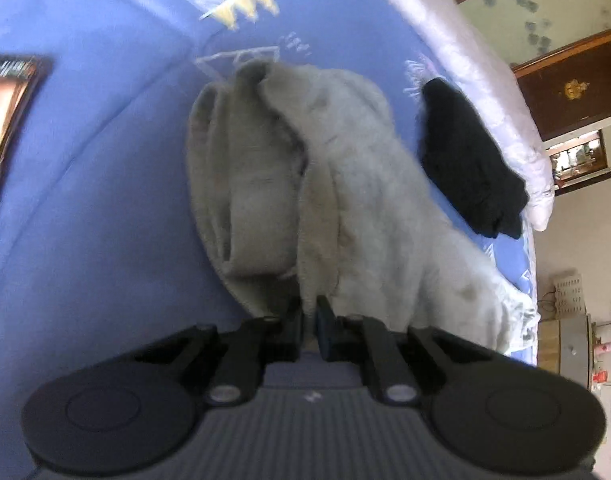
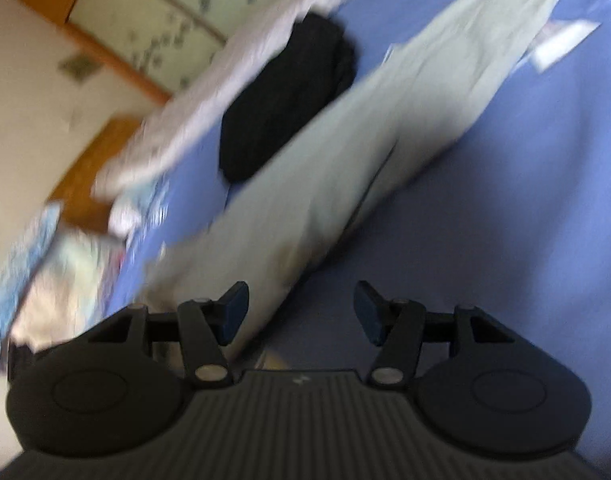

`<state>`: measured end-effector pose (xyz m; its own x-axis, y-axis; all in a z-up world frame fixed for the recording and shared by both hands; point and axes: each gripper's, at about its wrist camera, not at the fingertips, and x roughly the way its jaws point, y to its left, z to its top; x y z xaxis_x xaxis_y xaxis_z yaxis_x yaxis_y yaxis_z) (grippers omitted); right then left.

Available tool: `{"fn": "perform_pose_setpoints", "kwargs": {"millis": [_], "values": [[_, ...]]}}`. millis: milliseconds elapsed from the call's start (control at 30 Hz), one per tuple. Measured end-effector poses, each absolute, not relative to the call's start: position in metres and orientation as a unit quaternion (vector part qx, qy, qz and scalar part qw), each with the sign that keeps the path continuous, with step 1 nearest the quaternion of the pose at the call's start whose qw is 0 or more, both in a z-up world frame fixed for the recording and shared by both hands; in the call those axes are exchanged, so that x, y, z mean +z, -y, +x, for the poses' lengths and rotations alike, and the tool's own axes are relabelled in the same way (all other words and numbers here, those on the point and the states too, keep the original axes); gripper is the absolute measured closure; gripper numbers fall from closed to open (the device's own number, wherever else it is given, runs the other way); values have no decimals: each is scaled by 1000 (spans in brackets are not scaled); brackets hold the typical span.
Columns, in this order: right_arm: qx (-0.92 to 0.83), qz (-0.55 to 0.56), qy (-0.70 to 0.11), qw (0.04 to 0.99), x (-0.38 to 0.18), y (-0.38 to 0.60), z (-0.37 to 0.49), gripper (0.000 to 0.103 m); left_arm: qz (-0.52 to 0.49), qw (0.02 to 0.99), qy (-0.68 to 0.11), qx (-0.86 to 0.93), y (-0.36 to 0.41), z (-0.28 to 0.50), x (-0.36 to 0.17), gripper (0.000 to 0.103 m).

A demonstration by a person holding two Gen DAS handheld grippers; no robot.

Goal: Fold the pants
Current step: 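Open both grippers and release the grey pants onto the bed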

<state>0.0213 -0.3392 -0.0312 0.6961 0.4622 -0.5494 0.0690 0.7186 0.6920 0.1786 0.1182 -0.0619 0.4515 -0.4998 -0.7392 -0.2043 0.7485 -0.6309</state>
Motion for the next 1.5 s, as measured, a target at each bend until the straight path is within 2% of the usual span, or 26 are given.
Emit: {"fn": "perform_pose_setpoints", "kwargs": {"millis": [200,367,433,500,533,600,633,667,700,833,867,900,967,1133,1167,1233,1267,1300,1367,1433,1500], "values": [[151,322,-379,854,-14,306,44,42,-368,801,-467,-70,-182,136,-40,96],[171,309,-396,848,-21,281,65,42,-409,774,-483,-23,-209,127,-56,90],[175,310,-401,844,-22,276,63,42,-398,777,-487,-24,-207,125,-56,81],[179,303,-395,849,-18,273,56,42,-414,774,-477,-43,-210,116,-53,63],[180,297,-392,852,-17,275,54,42,-425,773,-469,-51,-212,111,-51,58],[174,296,-389,855,-19,282,48,42,-442,769,-456,-70,-208,104,-48,39],[168,306,-389,853,-22,289,47,42,-447,765,-456,-83,-201,104,-49,32],[164,317,-389,849,-26,294,48,42,-449,759,-461,-95,-189,110,-48,18],[159,331,-390,844,-29,299,48,42,-448,755,-467,-107,-178,115,-51,12],[134,388,-385,827,-42,329,48,42,-432,744,-493,-127,-137,147,-68,10],[126,398,-381,825,-44,337,46,42,-435,738,-500,-123,-130,157,-74,8],[117,405,-377,825,-45,346,44,41,-441,733,-504,-117,-124,168,-81,2],[100,422,-369,822,-50,363,40,41,-451,738,-487,-121,-119,178,-81,1],[57,484,-354,798,-67,401,37,38,-446,753,-476,-85,-104,206,-80,1],[53,498,-352,791,-71,405,40,38,-437,759,-476,-81,-100,207,-78,4],[45,518,-347,781,-77,408,50,39,-408,774,-480,-63,-94,207,-72,28],[39,520,-346,780,-78,407,55,39,-400,778,-482,-56,-95,205,-70,54],[36,520,-345,781,-80,408,61,39,-401,776,-485,-48,-100,205,-72,73],[28,517,-345,783,-80,405,74,39,-440,751,-492,-43,-118,205,-82,88],[25,507,-352,787,-76,396,88,38,-482,725,-490,-46,-130,205,-88,91],[26,497,-365,787,-75,383,101,38,-477,734,-481,-49,-132,202,-78,92]]}}
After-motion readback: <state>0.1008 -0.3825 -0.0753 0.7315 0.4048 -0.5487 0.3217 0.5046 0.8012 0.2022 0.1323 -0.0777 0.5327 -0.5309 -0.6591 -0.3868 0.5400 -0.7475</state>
